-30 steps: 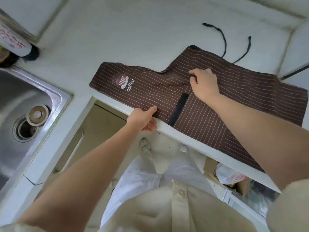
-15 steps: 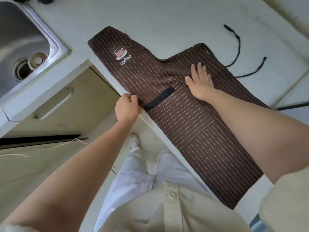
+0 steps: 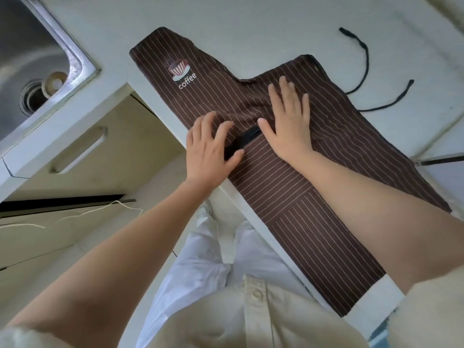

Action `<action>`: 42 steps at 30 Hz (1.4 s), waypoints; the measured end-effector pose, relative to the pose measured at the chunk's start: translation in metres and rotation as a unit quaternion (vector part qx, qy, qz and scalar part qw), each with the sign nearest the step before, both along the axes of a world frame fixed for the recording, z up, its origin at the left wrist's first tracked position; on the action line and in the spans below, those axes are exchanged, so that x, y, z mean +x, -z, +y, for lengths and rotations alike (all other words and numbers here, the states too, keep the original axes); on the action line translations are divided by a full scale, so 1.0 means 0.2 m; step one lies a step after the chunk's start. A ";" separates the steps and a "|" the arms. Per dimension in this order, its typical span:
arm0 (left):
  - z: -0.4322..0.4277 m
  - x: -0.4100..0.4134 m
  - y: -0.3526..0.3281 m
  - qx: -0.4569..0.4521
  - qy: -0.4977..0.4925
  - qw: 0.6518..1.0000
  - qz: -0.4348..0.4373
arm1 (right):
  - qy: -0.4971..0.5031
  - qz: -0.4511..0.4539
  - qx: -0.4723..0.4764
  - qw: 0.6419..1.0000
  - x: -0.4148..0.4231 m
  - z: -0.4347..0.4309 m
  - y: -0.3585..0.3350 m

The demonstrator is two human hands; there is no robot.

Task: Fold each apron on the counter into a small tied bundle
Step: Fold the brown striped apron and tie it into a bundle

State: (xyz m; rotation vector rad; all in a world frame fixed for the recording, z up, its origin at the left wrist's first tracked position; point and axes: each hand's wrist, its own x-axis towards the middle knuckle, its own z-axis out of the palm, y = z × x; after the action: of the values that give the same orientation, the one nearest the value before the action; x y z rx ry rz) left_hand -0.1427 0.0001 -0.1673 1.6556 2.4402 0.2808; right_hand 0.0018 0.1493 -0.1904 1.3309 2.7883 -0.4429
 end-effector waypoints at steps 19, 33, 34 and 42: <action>0.03 0.14 0.02 -0.082 0.252 0.964 0.009 | 0.052 -0.007 -0.090 0.995 0.22 0.07 0.01; 0.06 0.12 0.01 -0.115 0.198 0.973 -0.040 | -0.063 -0.069 -0.096 0.991 0.34 0.11 0.08; 0.05 0.12 0.01 -0.115 0.202 0.972 -0.036 | -0.048 -0.074 -0.095 0.992 0.33 0.12 0.08; -0.01 0.17 0.04 -0.134 0.136 0.981 0.029 | -0.164 -0.069 -0.058 0.982 0.28 0.03 0.07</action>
State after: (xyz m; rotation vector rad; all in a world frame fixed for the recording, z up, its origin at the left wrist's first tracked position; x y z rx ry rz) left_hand -0.1092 -0.0015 -0.1745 1.8629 2.1367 -0.1315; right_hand 0.0575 0.1555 -0.2041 0.8230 2.7435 -0.4690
